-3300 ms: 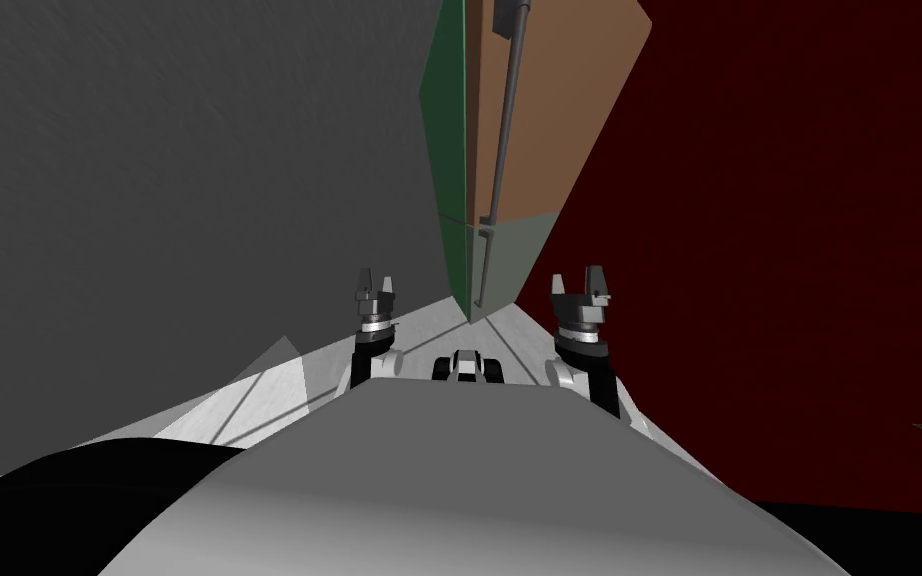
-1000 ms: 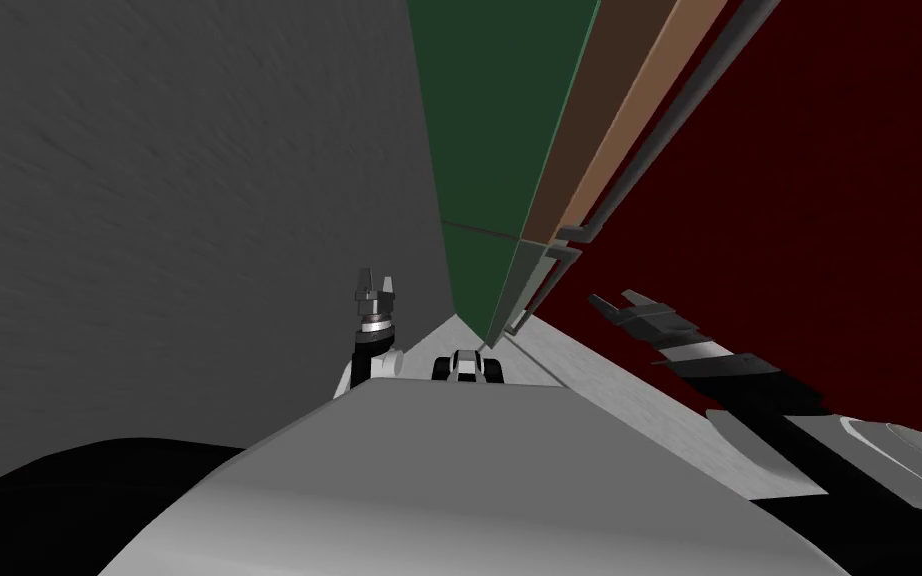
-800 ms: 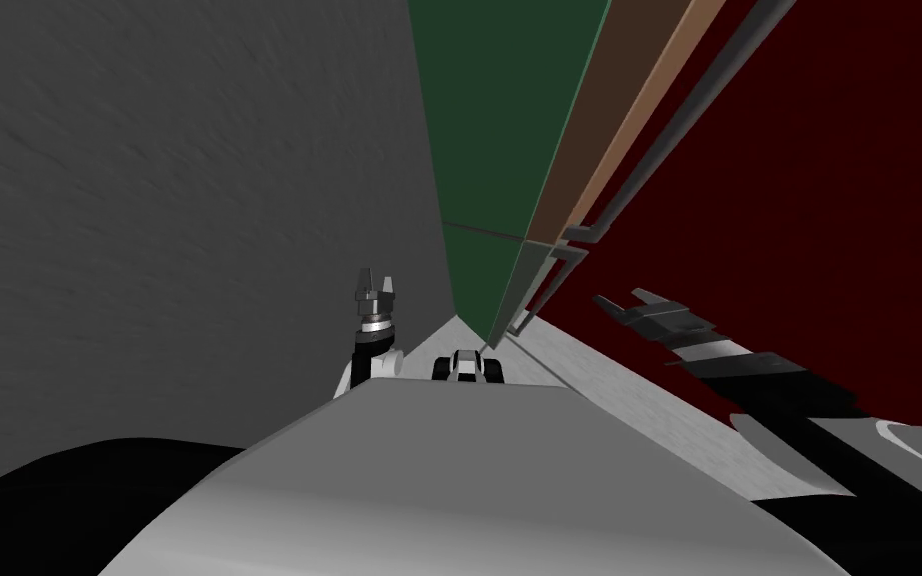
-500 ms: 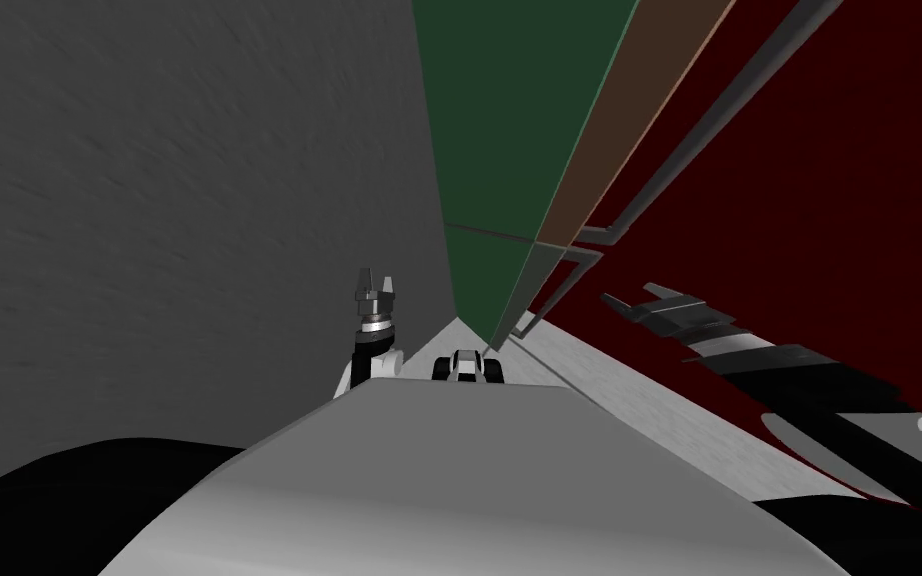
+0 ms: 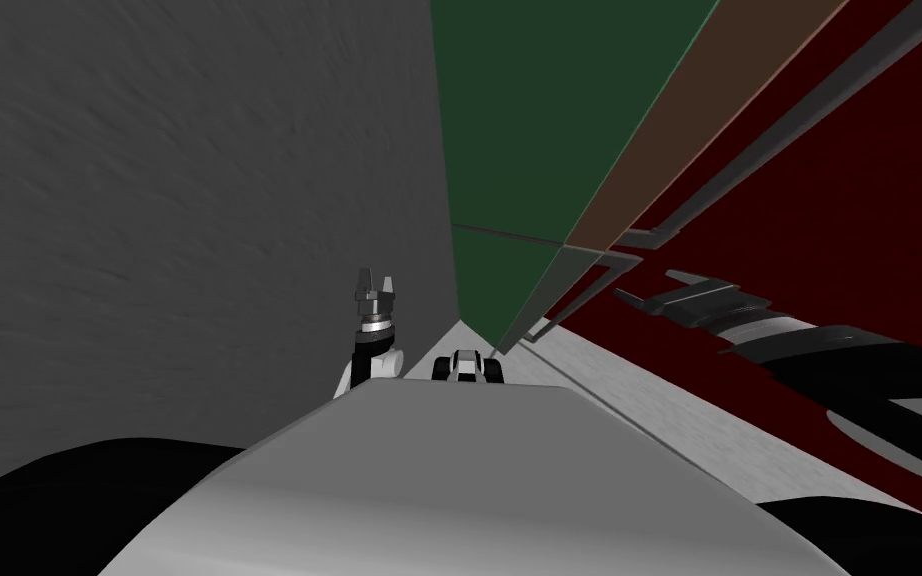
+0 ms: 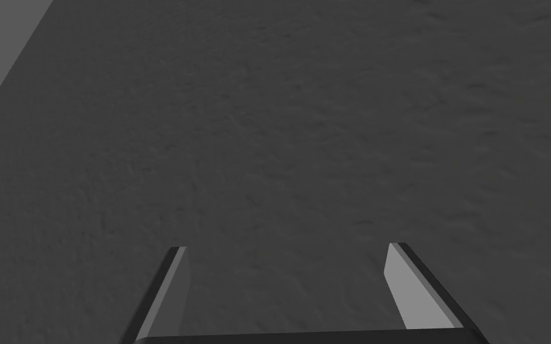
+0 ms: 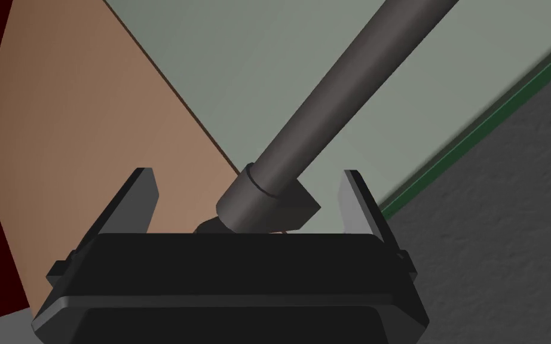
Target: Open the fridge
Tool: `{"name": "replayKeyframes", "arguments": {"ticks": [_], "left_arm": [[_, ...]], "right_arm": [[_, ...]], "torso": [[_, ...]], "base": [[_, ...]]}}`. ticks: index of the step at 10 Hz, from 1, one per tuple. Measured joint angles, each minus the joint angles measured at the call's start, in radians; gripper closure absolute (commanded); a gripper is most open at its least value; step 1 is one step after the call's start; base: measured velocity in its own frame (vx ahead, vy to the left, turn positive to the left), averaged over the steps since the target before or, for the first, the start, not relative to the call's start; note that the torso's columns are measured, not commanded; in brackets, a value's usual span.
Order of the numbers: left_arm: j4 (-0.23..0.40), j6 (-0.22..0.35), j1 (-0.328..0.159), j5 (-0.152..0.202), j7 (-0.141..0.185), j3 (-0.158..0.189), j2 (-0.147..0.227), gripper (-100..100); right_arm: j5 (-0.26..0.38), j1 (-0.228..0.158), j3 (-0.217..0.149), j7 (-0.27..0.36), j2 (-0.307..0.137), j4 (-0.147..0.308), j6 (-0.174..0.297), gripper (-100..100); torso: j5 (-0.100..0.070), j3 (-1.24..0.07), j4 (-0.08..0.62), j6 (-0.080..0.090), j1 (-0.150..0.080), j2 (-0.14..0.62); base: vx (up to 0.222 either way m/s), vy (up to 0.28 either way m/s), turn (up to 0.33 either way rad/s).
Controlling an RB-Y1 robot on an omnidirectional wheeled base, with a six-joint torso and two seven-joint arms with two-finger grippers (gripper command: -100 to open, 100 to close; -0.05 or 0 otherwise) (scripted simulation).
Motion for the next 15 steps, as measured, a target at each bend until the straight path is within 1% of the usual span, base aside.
{"name": "replayKeyframes", "arguments": {"ticks": [1,2,4,5,7,8,9,10,11,12,13,14,15], "left_arm": [[0.0,0.0,0.0,0.0,0.0,0.0,0.0,0],[0.0,0.0,0.0,0.0,0.0,0.0,0.0,0],[0.0,0.0,0.0,0.0,0.0,0.0,0.0,0],[0.0,0.0,0.0,0.0,0.0,0.0,0.0,0],[0.0,0.0,-0.001,0.0,0.0,0.0,0.0,0],[0.0,0.0,0.0,0.0,0.0,0.0,0.0,0],[0.0,0.0,0.0,0.0,0.0,0.0,0.0,0],[0.0,0.0,-0.001,0.0,0.0,0.0,0.0,0],[0.0,0.0,0.0,0.0,0.0,0.0,0.0,0],[0.0,0.0,0.0,0.0,0.0,0.0,0.0,0],[0.0,0.0,0.0,0.0,0.0,0.0,0.0,0],[0.0,0.0,0.0,0.0,0.0,0.0,0.0,0],[0.0,0.0,0.0,0.0,0.0,0.0,0.0,0]], "right_arm": [[0.014,0.007,-0.015,0.012,-0.02,0.008,0.006,-100],[0.025,0.021,-0.032,0.02,-0.04,0.005,0.019,-100],[0.049,0.043,-0.071,0.039,-0.082,0.016,0.035,-100],[0.05,0.044,-0.073,0.041,-0.084,0.017,0.036,-100],[0.049,0.054,-0.081,0.032,-0.091,0.044,0.054,-100],[0.046,0.051,-0.081,0.025,-0.11,0.068,0.069,-100],[0.044,0.053,-0.085,0.018,-0.12,0.093,0.079,-100],[0.045,0.059,-0.087,0.015,-0.119,0.107,0.093,-100],[0.043,0.065,-0.093,0.008,-0.128,0.124,0.104,-100],[0.043,0.065,-0.094,0.007,-0.13,0.126,0.106,100],[0.045,0.056,-0.089,0.011,-0.126,0.12,0.106,100],[0.045,0.053,-0.091,0.015,-0.122,0.108,0.102,100],[0.048,0.041,-0.08,0.022,-0.114,0.089,0.095,100]], "torso": [[0.0,-0.001,0.0,0.0,0.001,-0.001],[0.001,-0.002,-0.001,0.0,0.002,-0.003],[0.001,-0.001,-0.001,0.0,0.003,-0.001],[0.0,0.0,0.0,0.0,-0.001,0.0],[0.0,0.002,0.001,0.0,0.001,0.003],[0.001,0.001,0.001,0.001,0.002,0.002],[0.001,0.0,0.0,0.0,0.004,-0.001],[0.001,-0.001,-0.001,-0.001,0.004,-0.002],[0.002,-0.002,-0.001,0.001,0.004,-0.003],[0.001,-0.003,-0.001,0.001,0.002,-0.005],[-0.001,-0.003,-0.003,0.002,0.001,-0.007],[-0.004,-0.002,-0.004,0.001,0.001,-0.006],[-0.005,-0.001,-0.005,0.002,0.0,-0.005]], "base": [[0.077,0.133,-0.073],[0.082,0.131,-0.101],[0.035,0.083,-0.041],[-0.036,0.016,0.211],[-0.1,0.016,0.296],[-0.097,0.02,0.208],[-0.113,0.028,0.383],[-0.096,0.029,0.24],[-0.037,0.013,0.025],[0.032,-0.017,-0.263],[0.089,-0.03,-0.267],[0.117,-0.031,-0.287],[0.114,-0.034,-0.334]]}}
